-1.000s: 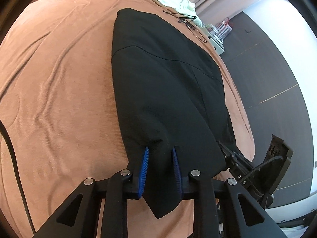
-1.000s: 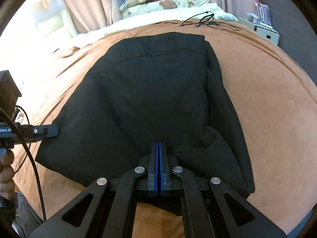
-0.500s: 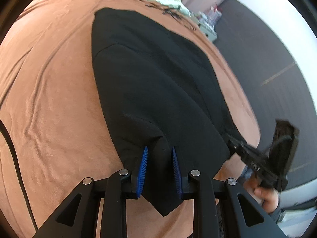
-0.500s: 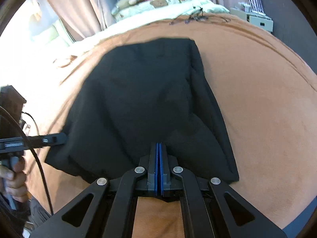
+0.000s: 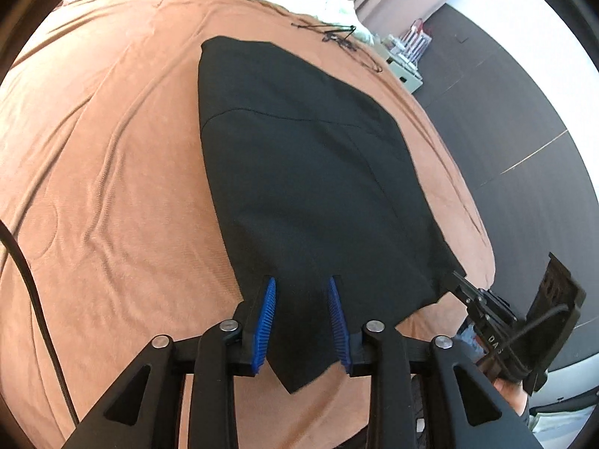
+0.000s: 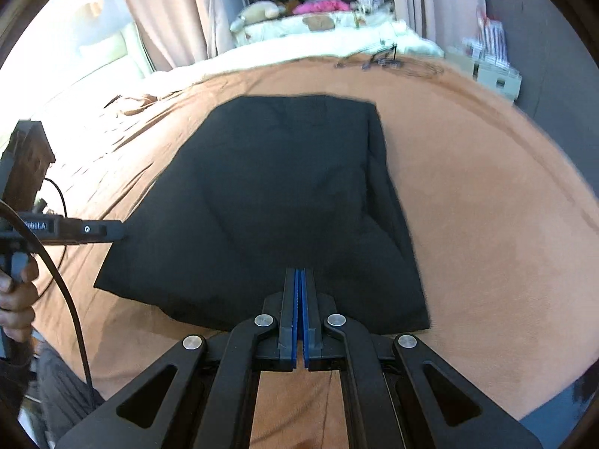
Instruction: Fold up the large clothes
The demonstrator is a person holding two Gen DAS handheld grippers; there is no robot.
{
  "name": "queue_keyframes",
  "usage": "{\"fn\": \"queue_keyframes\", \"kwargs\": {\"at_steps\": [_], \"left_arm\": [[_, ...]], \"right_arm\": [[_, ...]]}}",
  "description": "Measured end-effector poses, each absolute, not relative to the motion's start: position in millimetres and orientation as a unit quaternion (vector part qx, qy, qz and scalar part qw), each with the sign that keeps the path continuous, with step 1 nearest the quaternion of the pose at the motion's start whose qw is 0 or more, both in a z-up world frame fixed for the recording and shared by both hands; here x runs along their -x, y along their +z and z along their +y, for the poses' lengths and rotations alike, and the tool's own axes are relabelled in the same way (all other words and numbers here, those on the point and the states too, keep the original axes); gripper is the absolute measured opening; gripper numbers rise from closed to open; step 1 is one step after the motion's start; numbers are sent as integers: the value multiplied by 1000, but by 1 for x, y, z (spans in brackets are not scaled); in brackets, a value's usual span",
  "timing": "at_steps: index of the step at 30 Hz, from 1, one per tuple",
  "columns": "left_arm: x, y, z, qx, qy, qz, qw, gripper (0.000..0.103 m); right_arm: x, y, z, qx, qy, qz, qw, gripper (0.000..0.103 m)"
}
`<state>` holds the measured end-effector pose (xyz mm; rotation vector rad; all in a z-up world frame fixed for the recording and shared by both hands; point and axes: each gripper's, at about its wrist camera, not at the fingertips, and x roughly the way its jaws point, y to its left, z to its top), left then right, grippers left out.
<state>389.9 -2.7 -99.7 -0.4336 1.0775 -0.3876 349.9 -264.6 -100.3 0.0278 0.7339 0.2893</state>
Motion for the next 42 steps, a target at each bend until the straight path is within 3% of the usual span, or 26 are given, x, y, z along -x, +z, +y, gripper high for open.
{"fn": "queue_keyframes", "kwargs": {"at_steps": [5,14,18,28,30,31,32,42], "left_arm": [[-371,-93,-3,220,-206,488,819,34],[-361,-95,-26,255,-264,494,788,34],[-368,-92,-37,257,-275,493,784,50],[-395,-88,-63,224,-292,488,791,50],[-397,-91,-69,218,-305,490,787,31],[-399,-94,-71,220,-317,494,779,14],[-400,-96,-71,218,-324,497,775,7],[-403,-133,-61,203,-330,545,744,1]], "right_arm": [[-340,-113,-248,-11,145,387,911,0],[-293,-91,-238,-17,210,322,923,0],[-284,-88,-236,-6,230,303,925,0],[-305,-95,-249,-11,325,284,902,0],[-318,-101,-244,5,324,294,899,0],[-323,-105,-244,13,324,301,897,0],[-328,-109,-241,19,321,308,895,0],[-387,-132,-283,-24,250,338,907,0]]}}
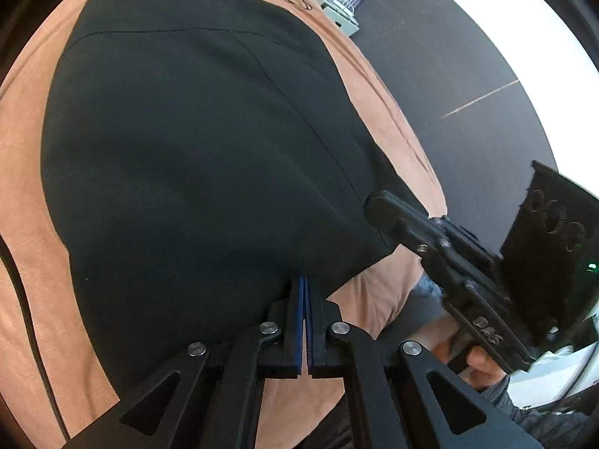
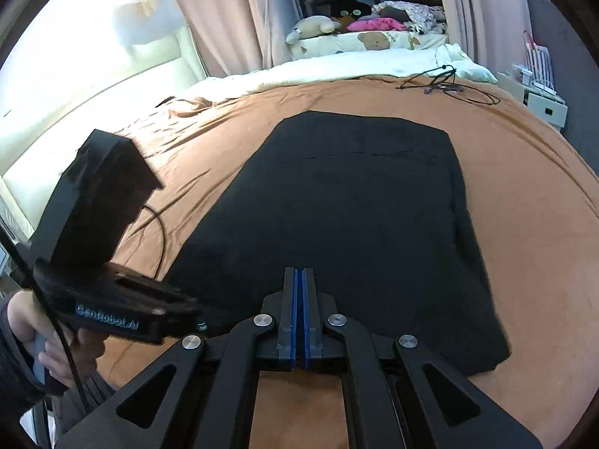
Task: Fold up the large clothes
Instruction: 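Press the folded jacket flat with the left tool beside the right tool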
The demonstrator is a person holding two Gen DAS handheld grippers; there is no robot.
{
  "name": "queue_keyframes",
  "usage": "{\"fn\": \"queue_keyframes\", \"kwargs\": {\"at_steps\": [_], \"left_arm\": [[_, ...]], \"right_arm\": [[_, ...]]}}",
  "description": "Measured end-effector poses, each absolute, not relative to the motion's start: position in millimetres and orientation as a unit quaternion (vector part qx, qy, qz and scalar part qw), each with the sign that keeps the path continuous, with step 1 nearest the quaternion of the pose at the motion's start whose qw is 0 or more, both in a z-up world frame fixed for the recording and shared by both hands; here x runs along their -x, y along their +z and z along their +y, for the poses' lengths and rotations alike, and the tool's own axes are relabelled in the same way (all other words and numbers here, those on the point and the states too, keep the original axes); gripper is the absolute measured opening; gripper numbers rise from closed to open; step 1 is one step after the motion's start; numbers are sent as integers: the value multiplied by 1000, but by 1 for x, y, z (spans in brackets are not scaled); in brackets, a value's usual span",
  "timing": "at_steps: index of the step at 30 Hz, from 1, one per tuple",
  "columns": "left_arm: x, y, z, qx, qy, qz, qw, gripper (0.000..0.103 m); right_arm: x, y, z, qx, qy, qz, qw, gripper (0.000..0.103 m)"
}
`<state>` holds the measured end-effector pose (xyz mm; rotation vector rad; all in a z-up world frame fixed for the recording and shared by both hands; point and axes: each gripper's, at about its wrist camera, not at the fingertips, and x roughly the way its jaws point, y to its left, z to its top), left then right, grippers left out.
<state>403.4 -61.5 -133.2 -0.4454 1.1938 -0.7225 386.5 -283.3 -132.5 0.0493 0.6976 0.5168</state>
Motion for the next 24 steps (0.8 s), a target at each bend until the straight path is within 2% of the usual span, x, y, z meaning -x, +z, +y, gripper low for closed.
{"fn": "queue_keyframes", "kwargs": {"at_steps": [8,11,17,24], "left_arm": [[-399,-112,-27,197,-289,515,782,1],[-394,-108,-10,202,-268,506,795,1],[-384,-109,6,225,-257,494,800,1],[-372,-108,21,224,-258,491,801,1]], "right_arm": [[-388,-153,-300,9,188,401,896,0],[-394,-159,-314,-28,194,420,886,0],[-393,-160,-313,-41,141,402,904,0],[-375,-165,-287,0,108,373,922,0]]}}
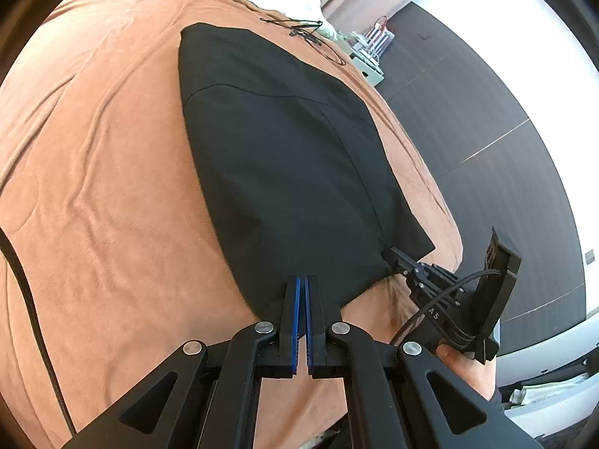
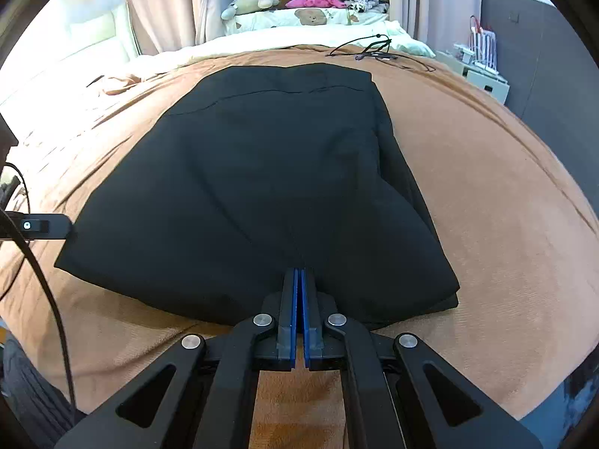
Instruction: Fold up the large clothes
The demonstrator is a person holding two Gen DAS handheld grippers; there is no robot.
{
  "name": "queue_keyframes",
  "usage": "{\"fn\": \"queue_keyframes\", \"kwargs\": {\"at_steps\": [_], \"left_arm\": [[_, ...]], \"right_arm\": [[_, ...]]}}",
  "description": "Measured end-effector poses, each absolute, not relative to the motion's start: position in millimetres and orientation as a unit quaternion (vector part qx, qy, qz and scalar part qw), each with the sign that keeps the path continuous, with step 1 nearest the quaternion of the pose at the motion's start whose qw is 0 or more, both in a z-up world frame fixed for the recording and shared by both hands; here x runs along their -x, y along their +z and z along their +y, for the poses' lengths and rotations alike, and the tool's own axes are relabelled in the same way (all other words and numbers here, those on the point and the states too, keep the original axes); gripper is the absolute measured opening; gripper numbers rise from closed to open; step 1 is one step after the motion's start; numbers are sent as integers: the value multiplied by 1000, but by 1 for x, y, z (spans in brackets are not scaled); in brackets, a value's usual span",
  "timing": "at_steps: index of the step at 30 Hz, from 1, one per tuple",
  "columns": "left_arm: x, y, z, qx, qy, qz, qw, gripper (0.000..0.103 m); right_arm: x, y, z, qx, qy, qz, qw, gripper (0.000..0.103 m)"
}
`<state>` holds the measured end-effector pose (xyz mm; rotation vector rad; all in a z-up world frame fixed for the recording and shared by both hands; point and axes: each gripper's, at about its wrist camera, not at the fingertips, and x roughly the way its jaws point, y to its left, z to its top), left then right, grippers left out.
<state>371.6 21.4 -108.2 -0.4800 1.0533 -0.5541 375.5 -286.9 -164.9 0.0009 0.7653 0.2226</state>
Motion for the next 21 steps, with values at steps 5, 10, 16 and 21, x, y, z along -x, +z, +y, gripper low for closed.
{"fn": "queue_keyframes", "kwargs": {"at_steps": [5,10,16,21], "left_arm": [[-372,-113,22,228,-258,487,802,1],[-373,-113,26,233,-254,483,805,1],[-372,-115,37,227,-243,484,809,2],[-382,-111,42,232,-233,482,812,2]], "right_arm": [[-384,-166,-299,-77,132,368,917,0],[-371,-167,-300,-64,148,365,917,0],[-361,-153,-318,-123,212,312,918,103],[-364,-144,-337,-129,225,302,917,103]]}}
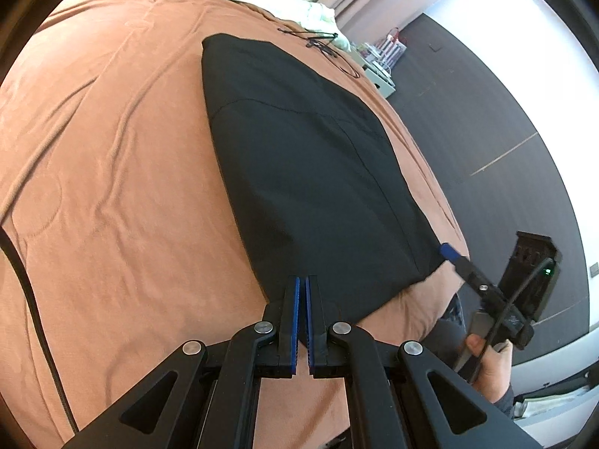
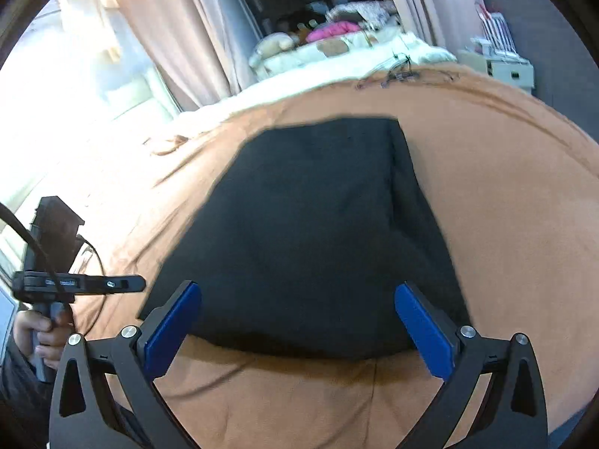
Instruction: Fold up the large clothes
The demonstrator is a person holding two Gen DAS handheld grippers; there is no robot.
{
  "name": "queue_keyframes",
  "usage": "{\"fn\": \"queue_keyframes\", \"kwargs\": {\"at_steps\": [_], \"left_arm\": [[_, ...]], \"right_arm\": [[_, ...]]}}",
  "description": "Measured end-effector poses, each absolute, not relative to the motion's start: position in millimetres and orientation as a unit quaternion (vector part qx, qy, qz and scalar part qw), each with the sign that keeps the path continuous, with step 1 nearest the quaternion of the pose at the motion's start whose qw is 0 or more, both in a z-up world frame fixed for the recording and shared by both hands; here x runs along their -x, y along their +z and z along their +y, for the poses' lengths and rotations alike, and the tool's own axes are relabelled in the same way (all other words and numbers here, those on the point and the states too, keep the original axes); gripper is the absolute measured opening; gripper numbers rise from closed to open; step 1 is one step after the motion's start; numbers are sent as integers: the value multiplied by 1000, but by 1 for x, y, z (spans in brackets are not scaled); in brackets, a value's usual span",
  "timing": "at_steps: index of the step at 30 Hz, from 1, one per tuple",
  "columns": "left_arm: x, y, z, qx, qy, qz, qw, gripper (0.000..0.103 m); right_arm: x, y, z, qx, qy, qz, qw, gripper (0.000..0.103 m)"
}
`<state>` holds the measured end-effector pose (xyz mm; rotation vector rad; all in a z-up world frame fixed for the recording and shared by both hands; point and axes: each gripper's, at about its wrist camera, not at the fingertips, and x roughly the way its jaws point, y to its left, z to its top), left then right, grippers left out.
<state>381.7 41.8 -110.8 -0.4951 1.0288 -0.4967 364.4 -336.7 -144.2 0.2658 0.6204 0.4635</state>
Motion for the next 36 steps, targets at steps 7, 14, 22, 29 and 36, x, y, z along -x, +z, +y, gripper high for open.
{"fn": "queue_keyframes", "kwargs": {"at_steps": [7,14,22,29,36], "left_arm": [[-415,-104,45,237,-202,482,819,4],[-448,-107,38,221,-184,491,823,5],[-503,-118,38,223,-173,500,819,5],[-541,-117,46,227,-181,494,819,6],[-554,-109,65,236,-187,456,837,79]], "right_arm": [[-411,-139,-350,-118,193,344,911,103],[-482,-153,-353,-136,213,395,883,103],[-553,-149,-338,-137,228,430,863,103],[-610,-161,-327,-135,268,477,826,103],[-662,-180,-328,-174,315,507,783,103]]}}
